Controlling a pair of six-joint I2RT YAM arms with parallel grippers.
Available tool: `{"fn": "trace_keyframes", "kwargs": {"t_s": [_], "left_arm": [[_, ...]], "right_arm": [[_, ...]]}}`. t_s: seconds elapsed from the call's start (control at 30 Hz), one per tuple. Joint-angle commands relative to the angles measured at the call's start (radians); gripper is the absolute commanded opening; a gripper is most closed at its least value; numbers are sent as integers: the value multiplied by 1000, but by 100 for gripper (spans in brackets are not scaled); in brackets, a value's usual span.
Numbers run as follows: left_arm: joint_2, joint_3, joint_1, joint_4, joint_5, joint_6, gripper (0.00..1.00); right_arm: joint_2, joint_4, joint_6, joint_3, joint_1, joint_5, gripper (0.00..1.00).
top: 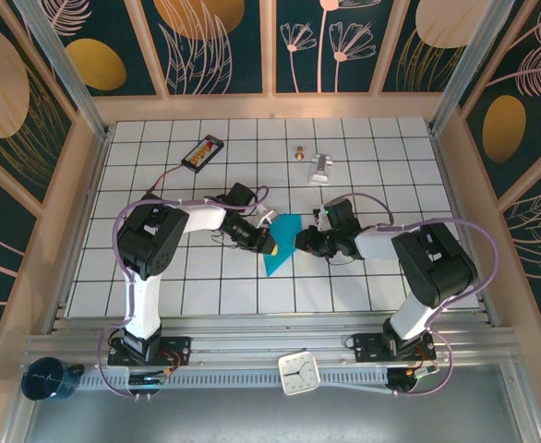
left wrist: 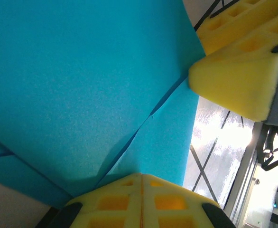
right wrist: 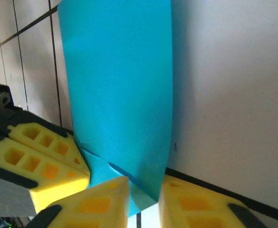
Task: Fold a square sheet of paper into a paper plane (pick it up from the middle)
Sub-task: Perform the fifth fold on the wing at the bottom-center of the table.
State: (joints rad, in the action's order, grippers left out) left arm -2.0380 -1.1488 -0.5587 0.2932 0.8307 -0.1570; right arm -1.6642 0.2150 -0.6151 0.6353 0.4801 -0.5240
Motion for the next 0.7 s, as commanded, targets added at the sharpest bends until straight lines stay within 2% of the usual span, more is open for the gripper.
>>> {"fn": "trace_keyframes", "kwargs": {"t_s": [0.0, 0.13, 0.27, 0.33, 0.5, 0.67], "left_arm": [[-41, 1, -7, 56, -27, 35, 7], [6, 9, -7, 31, -76, 10, 11], [156, 94, -25, -104, -165, -93, 27], [253, 167, -56, -192, -244, -148, 34], [482, 407, -174, -422, -466, -241, 41], [630, 555, -302, -546, -695, -220, 48]], "right_arm": [[-24, 55, -20, 19, 2, -14, 14], [33, 51, -93, -17, 4, -3, 2], [146, 25, -289, -70, 39, 61, 0], [194, -13, -370, -75, 61, 115, 0], [260, -49, -545, -78, 138, 190, 0], [259, -45, -622, -77, 164, 193, 0]]}}
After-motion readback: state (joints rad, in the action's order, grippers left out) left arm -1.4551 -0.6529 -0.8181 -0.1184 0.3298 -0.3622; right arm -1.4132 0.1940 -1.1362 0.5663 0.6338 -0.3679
